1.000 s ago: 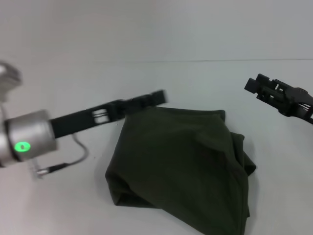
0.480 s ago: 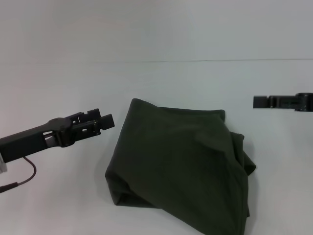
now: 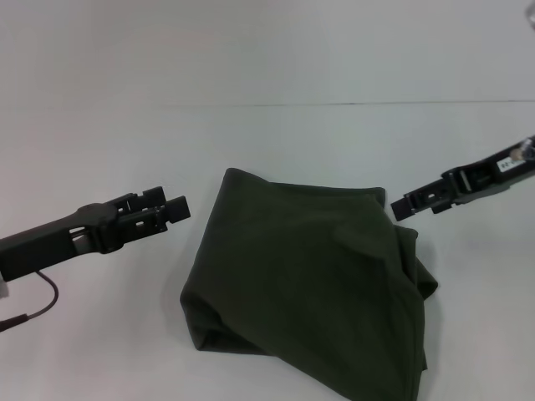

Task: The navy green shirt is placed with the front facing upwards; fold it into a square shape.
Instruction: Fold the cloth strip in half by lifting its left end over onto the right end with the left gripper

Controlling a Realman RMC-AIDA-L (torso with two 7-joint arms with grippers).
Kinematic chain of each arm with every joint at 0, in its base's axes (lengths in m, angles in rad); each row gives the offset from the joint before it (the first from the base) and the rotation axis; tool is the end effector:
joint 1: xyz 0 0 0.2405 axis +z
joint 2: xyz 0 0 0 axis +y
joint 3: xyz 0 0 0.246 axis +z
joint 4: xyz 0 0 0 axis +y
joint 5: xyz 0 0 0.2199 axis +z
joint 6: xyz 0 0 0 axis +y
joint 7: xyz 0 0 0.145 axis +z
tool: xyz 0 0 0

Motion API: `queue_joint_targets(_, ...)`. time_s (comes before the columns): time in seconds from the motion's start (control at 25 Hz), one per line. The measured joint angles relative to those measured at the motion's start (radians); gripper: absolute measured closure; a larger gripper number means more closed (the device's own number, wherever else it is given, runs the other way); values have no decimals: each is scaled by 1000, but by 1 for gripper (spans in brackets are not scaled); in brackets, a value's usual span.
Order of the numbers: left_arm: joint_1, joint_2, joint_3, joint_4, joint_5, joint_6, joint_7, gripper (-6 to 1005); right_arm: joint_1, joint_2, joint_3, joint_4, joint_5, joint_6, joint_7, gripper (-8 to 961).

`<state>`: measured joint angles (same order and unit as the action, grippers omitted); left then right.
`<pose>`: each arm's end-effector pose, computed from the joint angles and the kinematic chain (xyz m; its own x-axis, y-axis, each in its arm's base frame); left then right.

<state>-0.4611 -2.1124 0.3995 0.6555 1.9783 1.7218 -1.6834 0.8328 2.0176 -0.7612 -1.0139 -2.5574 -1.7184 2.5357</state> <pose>-0.2774 0.3061 0.0308 0.3991 0.5640 0.7229 0.7375 -0.6659 0.1123 0.1848 0.3963 0.0645 0.4886 -0.8688 -0.0798 -0.8605 -0.4647 -0.2089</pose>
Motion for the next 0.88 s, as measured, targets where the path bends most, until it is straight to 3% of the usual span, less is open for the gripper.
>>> queue_joint_targets(0.68,35,0,-66,2,2,12,34,84,125,69,-277,15,-130,72,134,70)
queue_joint_targets(0.88,40,-4,-67,1,3,12,36,85,141,72,-312,23,-139,94,140,69)
